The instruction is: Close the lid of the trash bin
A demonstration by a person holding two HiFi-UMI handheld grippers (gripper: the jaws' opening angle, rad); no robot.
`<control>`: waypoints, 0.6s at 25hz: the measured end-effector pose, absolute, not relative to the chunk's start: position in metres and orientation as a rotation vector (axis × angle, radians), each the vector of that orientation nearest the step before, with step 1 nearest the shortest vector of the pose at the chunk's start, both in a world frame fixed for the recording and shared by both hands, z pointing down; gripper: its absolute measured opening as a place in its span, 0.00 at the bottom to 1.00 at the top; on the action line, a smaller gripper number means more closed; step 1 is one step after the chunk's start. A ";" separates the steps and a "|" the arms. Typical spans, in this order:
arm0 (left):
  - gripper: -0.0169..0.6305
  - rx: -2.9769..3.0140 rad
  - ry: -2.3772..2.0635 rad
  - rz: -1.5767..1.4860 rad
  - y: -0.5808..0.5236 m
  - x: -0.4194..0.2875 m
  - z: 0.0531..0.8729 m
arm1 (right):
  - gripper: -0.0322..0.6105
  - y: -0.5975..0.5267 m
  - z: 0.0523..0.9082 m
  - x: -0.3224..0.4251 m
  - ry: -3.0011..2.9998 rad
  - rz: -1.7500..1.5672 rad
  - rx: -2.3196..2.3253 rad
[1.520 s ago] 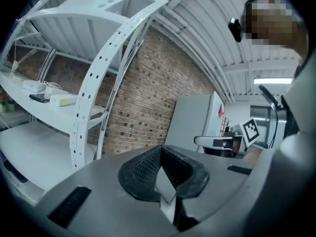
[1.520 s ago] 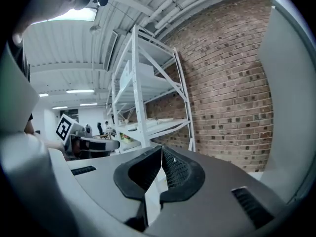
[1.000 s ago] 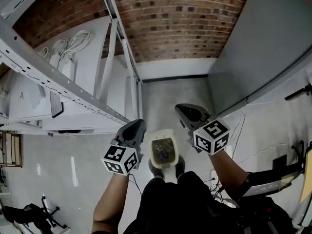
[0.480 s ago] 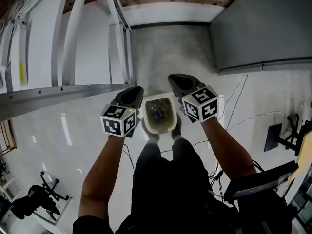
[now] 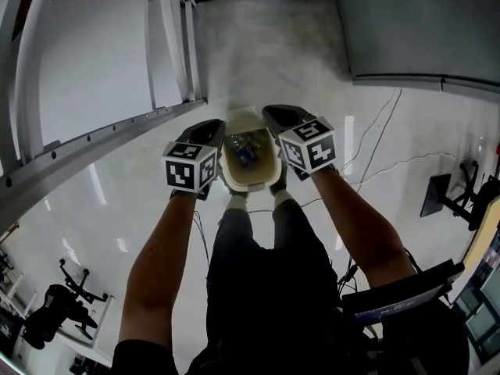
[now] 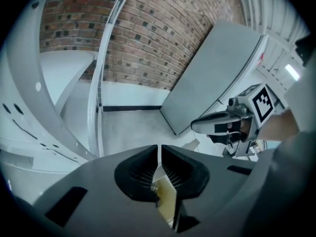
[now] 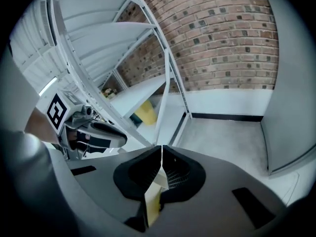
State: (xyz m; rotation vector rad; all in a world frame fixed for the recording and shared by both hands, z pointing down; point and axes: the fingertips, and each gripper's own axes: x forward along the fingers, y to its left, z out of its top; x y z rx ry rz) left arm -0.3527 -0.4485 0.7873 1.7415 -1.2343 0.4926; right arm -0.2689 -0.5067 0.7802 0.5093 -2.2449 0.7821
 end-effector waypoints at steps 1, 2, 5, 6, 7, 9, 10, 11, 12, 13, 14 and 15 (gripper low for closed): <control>0.03 1.736 -1.230 0.490 -0.447 -0.352 0.791 | 0.06 -0.505 0.785 -0.268 -2.238 0.785 0.509; 0.03 1.732 -1.231 0.484 -0.445 -0.351 0.794 | 0.06 -0.503 0.789 -0.267 -2.231 0.788 0.510; 0.03 1.722 -1.245 0.463 -0.444 -0.355 0.797 | 0.06 -0.499 0.800 -0.266 -2.208 0.800 0.511; 0.03 1.721 -1.245 0.462 -0.442 -0.356 0.798 | 0.06 -0.498 0.801 -0.266 -2.206 0.806 0.514; 0.03 1.721 -1.244 0.462 -0.441 -0.356 0.798 | 0.06 -0.497 0.802 -0.266 -2.204 0.814 0.518; 0.03 1.726 -1.236 0.464 -0.435 -0.354 0.800 | 0.06 -0.491 0.803 -0.265 -2.198 0.826 0.517; 0.03 1.729 -1.227 0.465 -0.431 -0.351 0.801 | 0.06 -0.486 0.804 -0.263 -2.192 0.829 0.510; 0.03 1.732 -1.213 0.472 -0.424 -0.347 0.802 | 0.06 -0.478 0.805 -0.260 -2.184 0.826 0.498; 0.03 1.735 -1.195 0.486 -0.414 -0.342 0.803 | 0.06 -0.468 0.805 -0.257 -2.174 0.823 0.483; 0.03 1.738 -1.175 0.507 -0.402 -0.337 0.805 | 0.06 -0.456 0.806 -0.253 -2.162 0.823 0.468; 0.03 1.738 -1.153 0.528 -0.389 -0.330 0.807 | 0.06 -0.444 0.808 -0.248 -2.147 0.829 0.455; 0.03 1.734 -1.131 0.545 -0.376 -0.323 0.811 | 0.06 -0.431 0.810 -0.241 -2.131 0.842 0.446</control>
